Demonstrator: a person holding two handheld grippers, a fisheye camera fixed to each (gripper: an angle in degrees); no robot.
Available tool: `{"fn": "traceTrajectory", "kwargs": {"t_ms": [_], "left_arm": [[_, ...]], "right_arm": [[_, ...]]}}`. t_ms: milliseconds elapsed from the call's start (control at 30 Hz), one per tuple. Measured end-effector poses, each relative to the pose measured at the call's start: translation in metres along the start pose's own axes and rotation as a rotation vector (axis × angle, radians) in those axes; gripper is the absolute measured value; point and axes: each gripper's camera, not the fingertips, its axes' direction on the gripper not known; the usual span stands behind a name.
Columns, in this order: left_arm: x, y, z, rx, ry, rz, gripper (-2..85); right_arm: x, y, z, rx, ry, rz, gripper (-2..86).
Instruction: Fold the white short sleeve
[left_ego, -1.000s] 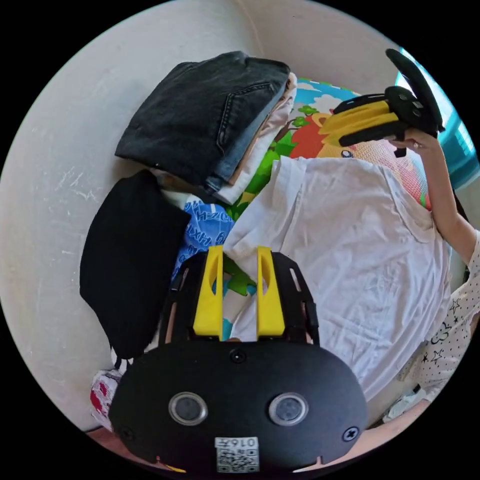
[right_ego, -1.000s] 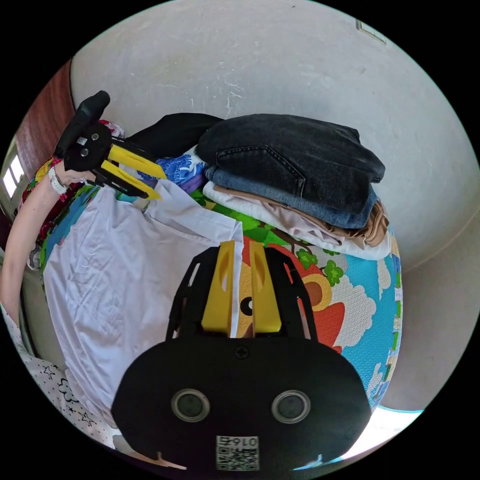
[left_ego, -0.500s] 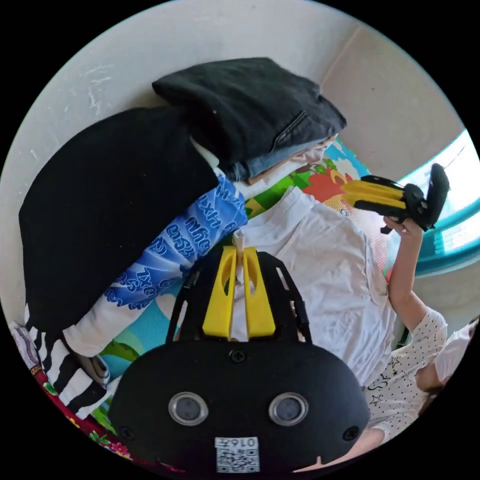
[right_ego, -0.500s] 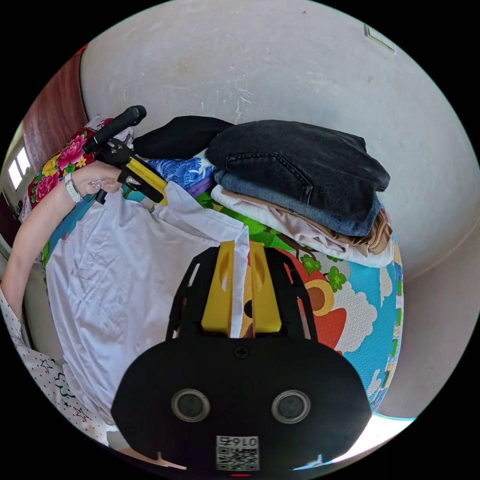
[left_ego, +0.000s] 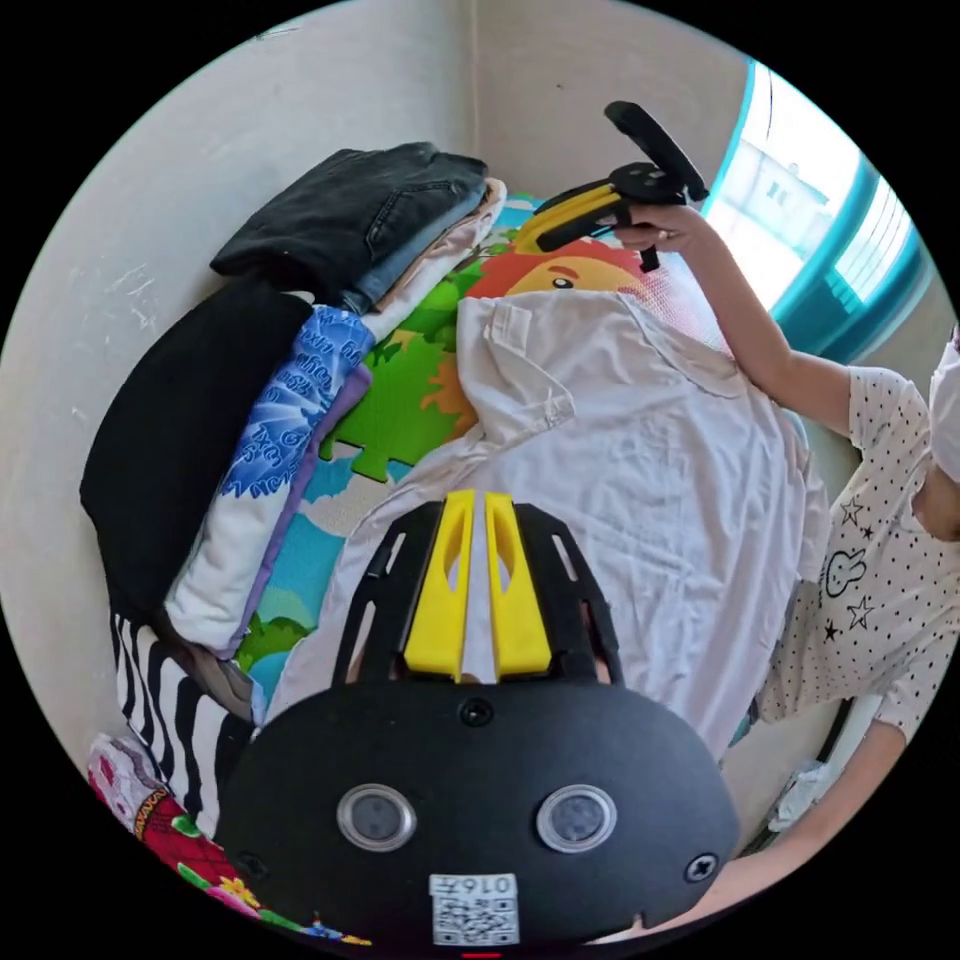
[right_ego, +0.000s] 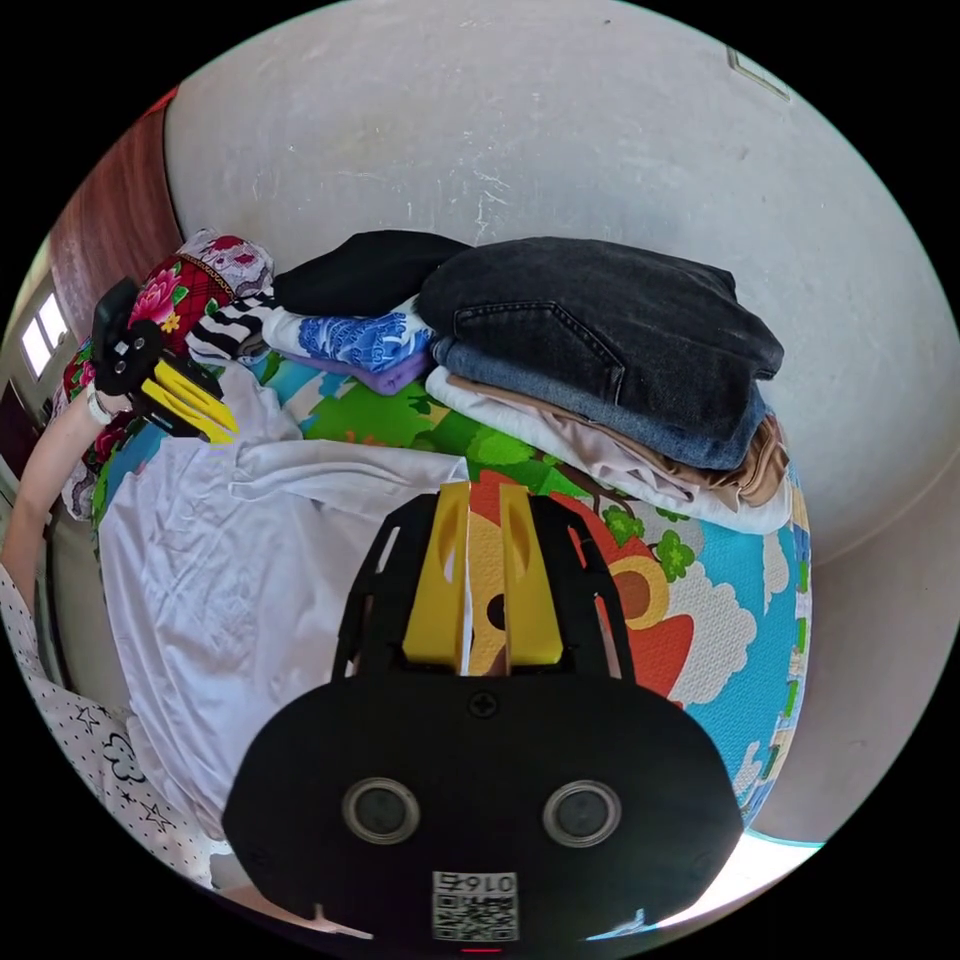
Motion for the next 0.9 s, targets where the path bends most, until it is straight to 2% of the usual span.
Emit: {"fn": "traceTrajectory", "kwargs": {"t_ms": [167,333,467,567,633,800,900], "left_arm": [[0.014,-0.005,0.002,0.086,0.048,-0.020,6.6],[0.053,-0.013,0.007,0.151,0.013,0.096,11.4],[0.069,-0.012,0.020,0.092,-0.037,0.124,9.9],[0.063,-0.010,0.028,0.036,-0.160,0.047,5.7],[0.052,-0.006,0.015,0.104,-0.213,-0.014,1.3],[0.024,0.007,-0.026,0.311,-0.156,-0.112,-0.4],[0.019,0.021,-0.039,0.362,-0.121,-0.103,-0.5]], "right_arm": [[-0.015,-0.013,0.013,-0.042,-0.017,-0.039,7.0],[-0.048,-0.023,0.036,-0.091,0.002,-0.196,10.6],[-0.068,-0.029,0.048,-0.120,0.054,-0.278,10.6],[-0.072,-0.032,0.038,-0.079,0.117,-0.260,4.1],[-0.073,-0.034,0.028,-0.051,0.126,-0.263,1.5],[-0.070,-0.040,-0.027,0.145,0.160,-0.194,0.2],[-0.074,-0.038,-0.065,0.229,0.160,-0.209,0.1]]}}
